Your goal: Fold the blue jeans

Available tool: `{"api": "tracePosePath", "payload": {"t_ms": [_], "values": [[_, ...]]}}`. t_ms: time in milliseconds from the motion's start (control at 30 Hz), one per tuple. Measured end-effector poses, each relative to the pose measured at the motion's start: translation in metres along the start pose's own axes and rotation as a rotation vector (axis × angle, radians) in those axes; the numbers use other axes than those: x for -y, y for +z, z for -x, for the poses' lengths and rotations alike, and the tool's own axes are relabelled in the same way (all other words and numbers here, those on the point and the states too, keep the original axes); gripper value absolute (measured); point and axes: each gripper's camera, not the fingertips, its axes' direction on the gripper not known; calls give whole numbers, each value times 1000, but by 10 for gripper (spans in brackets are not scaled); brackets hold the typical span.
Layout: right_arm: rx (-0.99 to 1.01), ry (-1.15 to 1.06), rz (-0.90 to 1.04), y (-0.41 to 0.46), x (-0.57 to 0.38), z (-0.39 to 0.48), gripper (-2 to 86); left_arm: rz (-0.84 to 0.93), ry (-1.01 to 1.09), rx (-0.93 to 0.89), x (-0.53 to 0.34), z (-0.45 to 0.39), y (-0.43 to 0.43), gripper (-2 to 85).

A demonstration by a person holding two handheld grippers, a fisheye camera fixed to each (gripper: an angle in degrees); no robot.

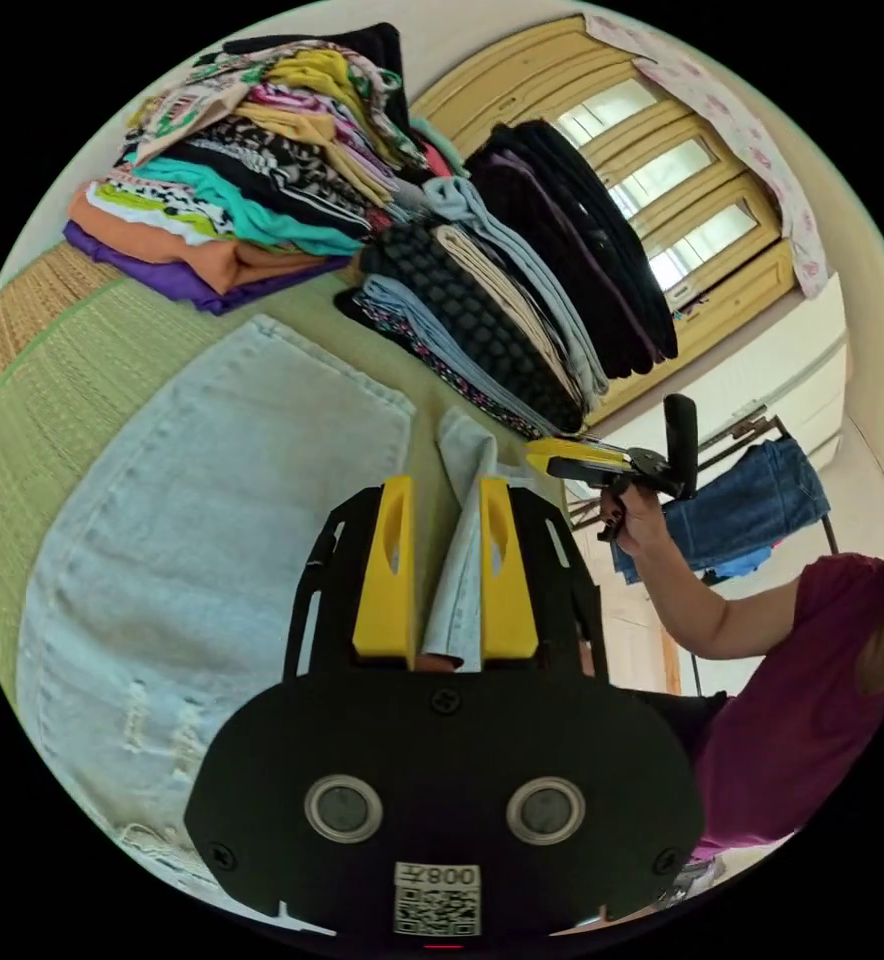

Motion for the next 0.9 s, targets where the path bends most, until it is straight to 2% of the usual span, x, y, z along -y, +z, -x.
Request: {"api": "tracePosePath", "payload": {"t_ms": [133, 167, 233, 333, 467, 567, 667, 767, 900], "values": [[-29, 14, 57, 12, -7, -4, 92, 138, 67, 37, 18, -17, 49, 106], [-37, 27, 71, 15, -7, -7, 88, 192, 64, 98, 22, -18, 61, 96], [-27, 40, 72, 13, -8, -14, 75, 233, 52, 99, 24, -18, 71, 67], [33, 44, 29, -8, -11, -26, 51, 165, 39, 79, 25, -25, 58, 29], [64, 79, -97, -61, -26, -52, 37, 84, 41, 101, 27, -33, 33, 22], [144, 159, -74, -57, -39, -81, 37, 104, 6, 86, 25, -24, 43, 25], [147, 233, 27, -25, -50, -99, 39, 171, -69, 178, 13, -14, 62, 31], [218, 295, -1, -23, -61, -114, 46, 77, -107, 114, 0, -16, 38, 35], [140, 333, -64, -46, -66, -117, 34, -11, -78, 113, -24, -34, -3, 31]]}}
